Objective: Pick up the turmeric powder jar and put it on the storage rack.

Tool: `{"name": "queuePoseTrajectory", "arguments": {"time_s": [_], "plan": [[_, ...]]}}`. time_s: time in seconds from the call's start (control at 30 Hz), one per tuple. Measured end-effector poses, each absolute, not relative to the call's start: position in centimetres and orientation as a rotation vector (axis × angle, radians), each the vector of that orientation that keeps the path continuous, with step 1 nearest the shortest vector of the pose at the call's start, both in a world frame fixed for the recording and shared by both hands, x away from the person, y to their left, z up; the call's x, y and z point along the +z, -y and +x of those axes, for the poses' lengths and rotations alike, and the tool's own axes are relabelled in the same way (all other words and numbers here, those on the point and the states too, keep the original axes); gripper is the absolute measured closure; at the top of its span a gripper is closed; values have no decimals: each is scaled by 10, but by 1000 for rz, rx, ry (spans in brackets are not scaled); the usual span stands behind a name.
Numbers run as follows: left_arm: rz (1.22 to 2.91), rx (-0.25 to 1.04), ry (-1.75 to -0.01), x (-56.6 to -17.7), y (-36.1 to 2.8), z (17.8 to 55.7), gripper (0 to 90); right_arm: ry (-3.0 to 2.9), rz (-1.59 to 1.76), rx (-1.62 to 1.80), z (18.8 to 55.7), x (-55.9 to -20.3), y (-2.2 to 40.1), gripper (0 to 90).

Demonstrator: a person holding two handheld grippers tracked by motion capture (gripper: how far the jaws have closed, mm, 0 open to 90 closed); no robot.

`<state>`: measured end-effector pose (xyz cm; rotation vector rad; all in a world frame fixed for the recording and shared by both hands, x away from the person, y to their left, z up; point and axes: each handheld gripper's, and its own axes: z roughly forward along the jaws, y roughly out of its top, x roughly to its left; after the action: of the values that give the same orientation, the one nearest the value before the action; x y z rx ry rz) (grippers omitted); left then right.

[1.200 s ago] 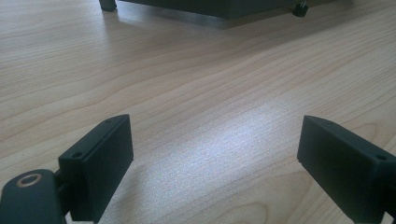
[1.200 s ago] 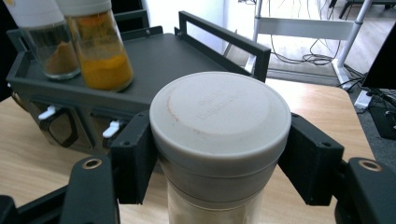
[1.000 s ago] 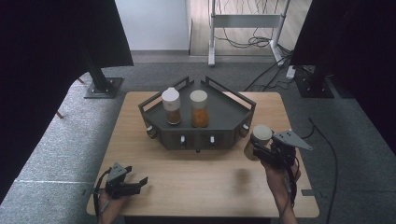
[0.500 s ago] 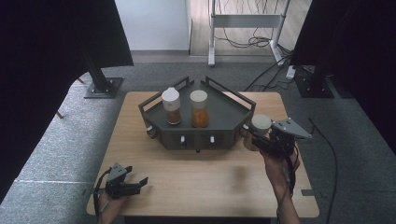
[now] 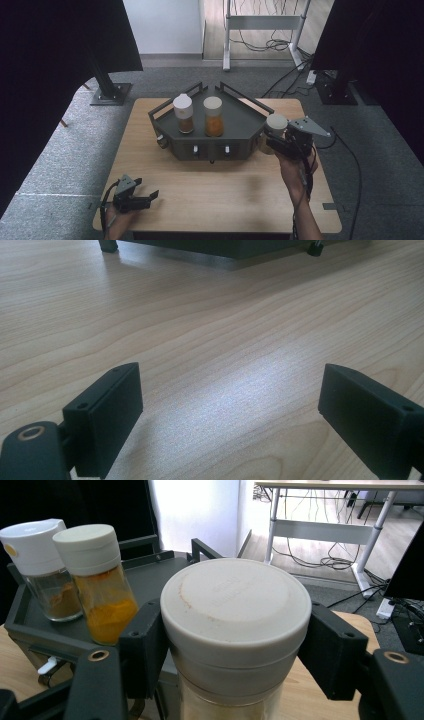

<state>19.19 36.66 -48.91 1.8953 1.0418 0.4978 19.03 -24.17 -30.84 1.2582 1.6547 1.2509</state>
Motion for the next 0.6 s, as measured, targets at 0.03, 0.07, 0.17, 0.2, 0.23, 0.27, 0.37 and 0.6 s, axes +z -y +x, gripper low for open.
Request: {"name": "queuePoseTrajectory", "arguments": {"time_s": [0.03,0.07,0.17,0.2,0.23,0.27,0.37,0.6], "plan": [[1898,499,-1040,-489,-366,192,107,-1652,1258,1252,191,-308,241,330],[1900,501,-1039,-489,-366,192,107,-1650,1257,1252,192,-307,241,330],[1904,504,-1038,-489,-365,192,107,-1646,1259,1258,196,-306,239,330],[1904,504,-1038,-489,-365,192,107,-1647,1257,1260,198,-305,238,330],[1905,504,-1038,-488,-365,192,107,-1645,1256,1261,199,-304,238,330],[1905,504,-1038,-488,-365,192,107,-1643,1253,1261,200,-303,237,330],[1904,503,-1038,-489,-365,192,107,-1641,1244,1258,204,-300,233,330],[1904,502,-1038,-488,-365,192,107,-1638,1232,1255,218,-295,225,330]]}}
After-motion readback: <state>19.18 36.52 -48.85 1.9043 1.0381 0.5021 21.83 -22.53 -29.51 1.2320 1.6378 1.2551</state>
